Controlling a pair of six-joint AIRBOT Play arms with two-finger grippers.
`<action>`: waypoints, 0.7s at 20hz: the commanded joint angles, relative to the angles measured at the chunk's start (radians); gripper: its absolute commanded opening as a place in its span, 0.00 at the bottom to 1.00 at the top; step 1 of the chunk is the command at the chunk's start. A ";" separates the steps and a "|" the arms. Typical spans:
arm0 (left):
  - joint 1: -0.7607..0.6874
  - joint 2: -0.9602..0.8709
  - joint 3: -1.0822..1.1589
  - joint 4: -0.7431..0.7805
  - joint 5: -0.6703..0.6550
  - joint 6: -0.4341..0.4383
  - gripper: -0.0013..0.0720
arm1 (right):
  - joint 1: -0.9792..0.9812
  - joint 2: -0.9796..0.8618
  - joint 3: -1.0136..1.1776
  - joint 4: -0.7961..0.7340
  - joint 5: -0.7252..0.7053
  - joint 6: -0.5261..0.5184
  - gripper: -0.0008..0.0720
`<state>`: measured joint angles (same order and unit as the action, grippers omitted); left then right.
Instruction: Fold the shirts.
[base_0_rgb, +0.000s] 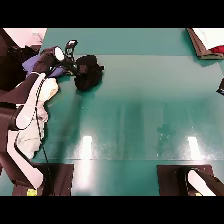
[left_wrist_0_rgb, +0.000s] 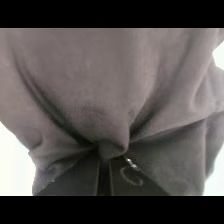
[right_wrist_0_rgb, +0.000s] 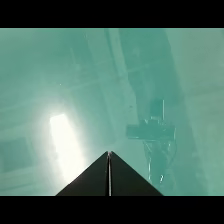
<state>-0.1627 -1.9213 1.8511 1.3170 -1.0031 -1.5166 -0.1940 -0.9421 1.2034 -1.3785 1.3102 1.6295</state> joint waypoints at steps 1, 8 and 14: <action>0.002 0.009 0.087 -0.024 -0.074 0.021 0.05 | 0.001 0.018 0.005 0.001 -0.010 0.000 0.03; 0.000 0.350 0.251 -0.705 -0.151 0.520 0.05 | 0.001 0.084 0.267 0.004 -0.119 0.000 0.03; -0.183 0.581 0.179 -0.788 -0.336 0.564 0.05 | 0.054 0.085 0.409 0.024 -0.132 0.000 0.03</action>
<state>-0.2558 -1.4425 2.0708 0.6136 -1.2705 -1.0214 -0.1673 -0.8604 1.5558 -1.3594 1.1927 1.6302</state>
